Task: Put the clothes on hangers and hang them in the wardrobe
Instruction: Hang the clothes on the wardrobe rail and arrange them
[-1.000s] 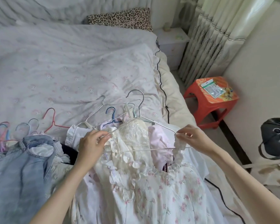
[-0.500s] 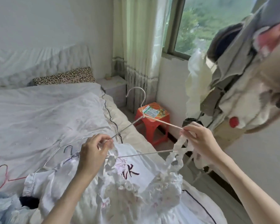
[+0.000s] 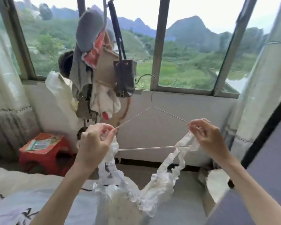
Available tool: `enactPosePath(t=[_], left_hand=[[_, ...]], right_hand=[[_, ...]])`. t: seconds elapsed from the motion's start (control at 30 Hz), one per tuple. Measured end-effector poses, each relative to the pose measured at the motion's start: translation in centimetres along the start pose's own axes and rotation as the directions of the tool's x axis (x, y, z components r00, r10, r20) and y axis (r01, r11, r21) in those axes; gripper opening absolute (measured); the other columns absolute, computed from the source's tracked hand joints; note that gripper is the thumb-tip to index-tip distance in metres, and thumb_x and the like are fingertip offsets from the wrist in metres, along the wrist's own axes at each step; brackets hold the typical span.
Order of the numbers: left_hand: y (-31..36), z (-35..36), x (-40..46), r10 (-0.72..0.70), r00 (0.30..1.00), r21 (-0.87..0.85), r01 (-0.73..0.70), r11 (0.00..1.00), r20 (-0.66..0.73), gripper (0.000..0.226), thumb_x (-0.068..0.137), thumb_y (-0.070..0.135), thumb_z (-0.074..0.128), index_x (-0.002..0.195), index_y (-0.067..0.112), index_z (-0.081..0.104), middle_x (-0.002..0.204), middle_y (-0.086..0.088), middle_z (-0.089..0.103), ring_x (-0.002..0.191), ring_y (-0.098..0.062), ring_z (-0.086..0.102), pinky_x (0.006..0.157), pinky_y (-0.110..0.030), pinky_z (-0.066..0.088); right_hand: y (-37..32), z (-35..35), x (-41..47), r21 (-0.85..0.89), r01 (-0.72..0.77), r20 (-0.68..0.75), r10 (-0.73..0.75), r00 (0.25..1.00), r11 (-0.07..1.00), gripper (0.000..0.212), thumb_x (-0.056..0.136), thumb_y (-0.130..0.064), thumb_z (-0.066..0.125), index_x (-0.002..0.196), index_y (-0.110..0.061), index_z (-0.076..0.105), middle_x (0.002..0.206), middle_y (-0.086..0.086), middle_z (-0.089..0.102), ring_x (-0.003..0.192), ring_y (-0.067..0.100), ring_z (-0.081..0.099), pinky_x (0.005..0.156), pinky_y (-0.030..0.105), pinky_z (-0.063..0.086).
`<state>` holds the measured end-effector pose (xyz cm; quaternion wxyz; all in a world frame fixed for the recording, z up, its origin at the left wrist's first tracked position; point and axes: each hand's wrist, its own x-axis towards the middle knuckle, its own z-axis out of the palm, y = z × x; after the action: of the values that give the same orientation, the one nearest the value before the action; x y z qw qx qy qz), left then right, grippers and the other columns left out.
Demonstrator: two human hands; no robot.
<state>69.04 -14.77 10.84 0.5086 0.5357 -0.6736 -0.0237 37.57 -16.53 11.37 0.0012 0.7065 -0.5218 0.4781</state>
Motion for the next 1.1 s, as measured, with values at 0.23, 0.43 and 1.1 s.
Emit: enactPosePath(t=[0.23, 0.43, 1.1], left_hand=[[10.5, 11.5, -3.1, 0.134, 0.949, -0.248, -0.062, 0.967, 0.285, 0.006, 0.084, 0.018, 0.066, 0.079, 0.015, 0.067, 0.071, 0.021, 0.051, 0.073, 0.003, 0.048, 0.077, -0.034, 0.038], [18.3, 20.4, -6.1, 0.253, 0.865, -0.359, -0.092, 0.929, 0.433, 0.007, 0.084, 0.016, 0.067, 0.079, 0.011, 0.068, 0.068, 0.018, 0.052, 0.075, -0.02, 0.051, 0.071, -0.031, 0.035], [46.7, 43.4, -12.4, 0.603, 0.589, -0.673, -0.13, 0.728, 0.538, 0.012, 0.09, 0.012, 0.057, 0.086, 0.011, 0.067, 0.083, 0.003, 0.06, 0.091, -0.022, 0.045, 0.079, -0.03, 0.029]], right_hand=[[6.6, -13.9, -10.7, -0.227, -0.291, -0.192, 0.25, 0.949, 0.93, 0.012, 0.084, -0.01, 0.065, 0.072, -0.008, 0.066, 0.079, -0.007, 0.054, 0.069, 0.006, 0.053, 0.063, 0.017, 0.039], [8.9, -23.5, -17.3, -0.303, -0.461, -0.229, 0.406, 0.885, 0.834, 0.025, 0.081, -0.028, 0.058, 0.057, -0.03, 0.05, 0.061, -0.014, 0.056, 0.061, -0.001, 0.052, 0.056, 0.01, 0.035], [10.6, -47.3, -28.8, 0.157, -0.839, -0.062, 0.853, 0.519, 0.522, 0.029, 0.093, -0.024, 0.049, 0.066, -0.013, 0.052, 0.069, 0.003, 0.046, 0.051, 0.009, 0.028, 0.046, 0.016, 0.026]])
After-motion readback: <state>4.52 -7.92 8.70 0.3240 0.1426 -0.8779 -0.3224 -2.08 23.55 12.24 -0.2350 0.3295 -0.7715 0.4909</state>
